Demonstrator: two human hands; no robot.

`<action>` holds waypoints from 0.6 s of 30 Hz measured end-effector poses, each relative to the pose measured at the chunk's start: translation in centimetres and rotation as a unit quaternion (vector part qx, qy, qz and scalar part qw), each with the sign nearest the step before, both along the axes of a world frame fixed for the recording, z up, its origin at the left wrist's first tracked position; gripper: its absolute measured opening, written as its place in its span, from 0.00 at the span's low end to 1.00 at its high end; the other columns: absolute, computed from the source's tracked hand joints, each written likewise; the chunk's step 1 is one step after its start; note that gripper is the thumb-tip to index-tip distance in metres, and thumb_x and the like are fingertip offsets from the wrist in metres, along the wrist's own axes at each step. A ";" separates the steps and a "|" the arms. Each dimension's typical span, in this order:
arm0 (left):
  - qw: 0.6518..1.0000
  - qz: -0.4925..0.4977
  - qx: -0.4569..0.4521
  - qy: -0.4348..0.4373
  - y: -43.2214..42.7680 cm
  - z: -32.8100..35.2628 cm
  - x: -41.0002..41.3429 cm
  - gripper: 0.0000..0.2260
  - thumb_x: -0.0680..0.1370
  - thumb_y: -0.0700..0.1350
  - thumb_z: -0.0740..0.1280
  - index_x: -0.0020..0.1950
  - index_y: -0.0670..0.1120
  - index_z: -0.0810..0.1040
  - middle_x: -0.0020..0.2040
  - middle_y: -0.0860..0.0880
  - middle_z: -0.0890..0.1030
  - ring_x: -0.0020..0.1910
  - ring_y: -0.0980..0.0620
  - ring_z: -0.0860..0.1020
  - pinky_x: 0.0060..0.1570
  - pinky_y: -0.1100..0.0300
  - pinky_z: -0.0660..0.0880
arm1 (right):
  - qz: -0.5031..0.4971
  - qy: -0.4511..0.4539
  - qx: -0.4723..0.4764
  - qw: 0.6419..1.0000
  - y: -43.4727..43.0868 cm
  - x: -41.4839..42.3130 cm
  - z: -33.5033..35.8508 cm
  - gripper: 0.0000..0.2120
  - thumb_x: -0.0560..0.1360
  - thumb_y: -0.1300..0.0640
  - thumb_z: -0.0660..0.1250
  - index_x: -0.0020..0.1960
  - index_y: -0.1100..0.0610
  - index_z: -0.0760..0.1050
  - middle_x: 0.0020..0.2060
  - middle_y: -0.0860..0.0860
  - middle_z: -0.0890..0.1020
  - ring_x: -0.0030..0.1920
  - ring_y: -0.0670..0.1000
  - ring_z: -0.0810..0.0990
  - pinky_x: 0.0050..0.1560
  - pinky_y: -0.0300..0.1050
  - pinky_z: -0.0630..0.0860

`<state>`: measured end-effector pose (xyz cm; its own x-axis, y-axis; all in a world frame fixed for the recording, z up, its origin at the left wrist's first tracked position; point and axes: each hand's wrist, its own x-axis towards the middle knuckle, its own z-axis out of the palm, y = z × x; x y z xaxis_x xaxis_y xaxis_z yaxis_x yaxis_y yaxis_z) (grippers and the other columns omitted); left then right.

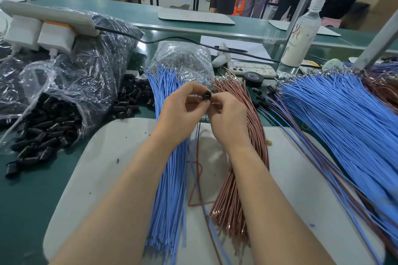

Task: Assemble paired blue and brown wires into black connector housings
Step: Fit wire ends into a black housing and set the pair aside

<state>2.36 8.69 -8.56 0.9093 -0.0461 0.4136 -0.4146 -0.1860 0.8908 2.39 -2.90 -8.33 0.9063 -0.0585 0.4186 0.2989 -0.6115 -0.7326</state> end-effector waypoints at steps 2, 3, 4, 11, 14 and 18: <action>1.000 -0.009 -0.007 0.004 0.0 0.0 0.0 0.11 0.75 0.34 0.68 0.47 0.51 0.77 0.43 0.54 0.82 0.44 0.56 0.81 0.51 0.60 0.77 | -0.004 0.000 0.005 1.000 0.0 0.0 0.0 0.06 0.74 0.65 0.66 0.49 0.62 0.80 0.46 0.55 0.81 0.47 0.53 0.78 0.51 0.47 0.74; 1.000 -0.013 -0.011 0.007 -0.1 0.0 -0.1 0.11 0.75 0.34 0.68 0.47 0.51 0.77 0.43 0.53 0.82 0.45 0.56 0.81 0.51 0.60 0.77 | -0.006 0.001 0.005 1.000 0.0 0.0 0.0 0.06 0.74 0.66 0.66 0.49 0.62 0.80 0.45 0.55 0.81 0.47 0.53 0.78 0.50 0.46 0.74; 1.000 -0.016 -0.016 0.008 -0.1 0.1 -0.1 0.11 0.74 0.34 0.68 0.47 0.51 0.77 0.43 0.53 0.82 0.45 0.56 0.81 0.51 0.61 0.77 | -0.007 0.001 0.002 1.000 -0.1 0.0 0.0 0.06 0.74 0.66 0.66 0.49 0.62 0.80 0.45 0.55 0.81 0.47 0.53 0.78 0.50 0.46 0.74; 0.999 -0.032 -0.037 0.013 -0.2 0.3 -0.3 0.12 0.74 0.32 0.67 0.46 0.49 0.77 0.44 0.50 0.82 0.46 0.54 0.82 0.52 0.61 0.77 | -0.015 0.002 -0.008 1.000 -0.2 0.1 0.0 0.04 0.74 0.65 0.67 0.47 0.61 0.80 0.44 0.54 0.80 0.45 0.52 0.77 0.44 0.36 0.68; 0.999 -0.036 -0.035 0.017 -0.2 0.2 -0.4 0.13 0.74 0.31 0.66 0.46 0.50 0.77 0.45 0.49 0.82 0.47 0.53 0.82 0.53 0.59 0.77 | -0.017 0.005 -0.012 1.000 -0.3 0.0 0.1 0.05 0.74 0.64 0.67 0.48 0.61 0.80 0.45 0.54 0.80 0.46 0.52 0.78 0.46 0.37 0.70; 0.999 0.000 -0.021 0.024 -0.3 0.2 -0.3 0.11 0.74 0.32 0.66 0.47 0.48 0.77 0.45 0.49 0.81 0.47 0.51 0.81 0.53 0.56 0.77 | -0.009 0.037 -0.009 0.999 -0.3 -0.1 0.4 0.07 0.74 0.63 0.67 0.50 0.61 0.81 0.47 0.55 0.83 0.47 0.51 0.79 0.52 0.42 0.74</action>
